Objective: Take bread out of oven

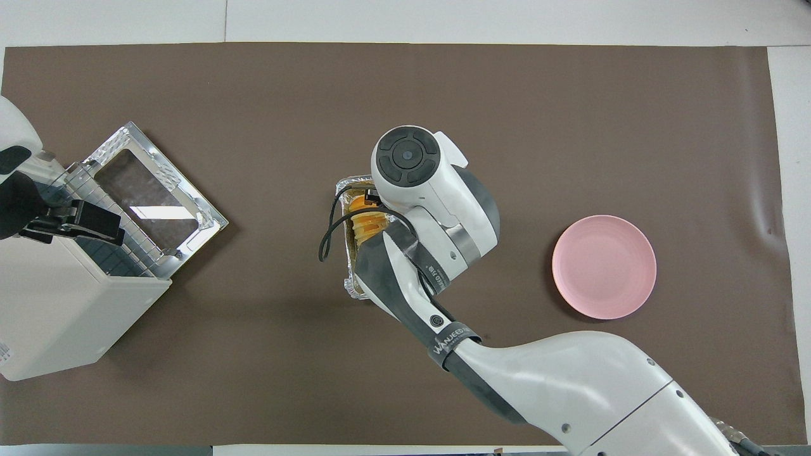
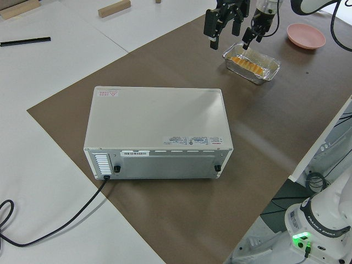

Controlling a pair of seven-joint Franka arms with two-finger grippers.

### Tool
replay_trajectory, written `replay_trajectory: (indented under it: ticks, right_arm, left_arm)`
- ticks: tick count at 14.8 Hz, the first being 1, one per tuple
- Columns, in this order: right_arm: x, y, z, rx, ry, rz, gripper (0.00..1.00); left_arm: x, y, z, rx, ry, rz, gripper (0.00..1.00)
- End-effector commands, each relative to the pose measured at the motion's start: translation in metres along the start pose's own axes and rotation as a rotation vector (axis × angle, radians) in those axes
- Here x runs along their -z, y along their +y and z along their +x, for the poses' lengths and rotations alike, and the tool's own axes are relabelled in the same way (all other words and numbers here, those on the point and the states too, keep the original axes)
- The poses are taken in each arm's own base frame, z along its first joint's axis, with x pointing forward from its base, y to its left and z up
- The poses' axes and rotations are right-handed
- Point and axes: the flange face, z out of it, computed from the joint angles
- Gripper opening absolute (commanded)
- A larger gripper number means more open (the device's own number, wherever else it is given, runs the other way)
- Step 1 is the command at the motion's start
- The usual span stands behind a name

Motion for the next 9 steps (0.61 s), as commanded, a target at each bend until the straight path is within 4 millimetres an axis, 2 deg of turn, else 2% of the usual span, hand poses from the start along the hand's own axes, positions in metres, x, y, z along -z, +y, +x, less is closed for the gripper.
replay_trajectory:
  ticks: [1,4,7,9]
  right_arm:
    - [-0.006,0.004,0.006,-0.009,0.021,0.013,1.0]
    - [-0.009,0.004,0.008,-0.008,0.027,0.017,1.0]
    - [-0.032,0.004,-0.001,0.028,0.036,0.026,1.0]
    - [-0.039,0.007,-0.004,0.052,0.031,0.021,0.98]
  left_arm:
    - [0.005,-0.003,-0.004,-0.001,0.002,0.014,1.0]
    - [0.005,-0.003,-0.004,-0.001,0.002,0.014,1.0]
    - [0.005,-0.003,-0.004,-0.001,0.002,0.014,1.0]
    - [0.005,-0.003,-0.004,-0.001,0.002,0.014,1.0]
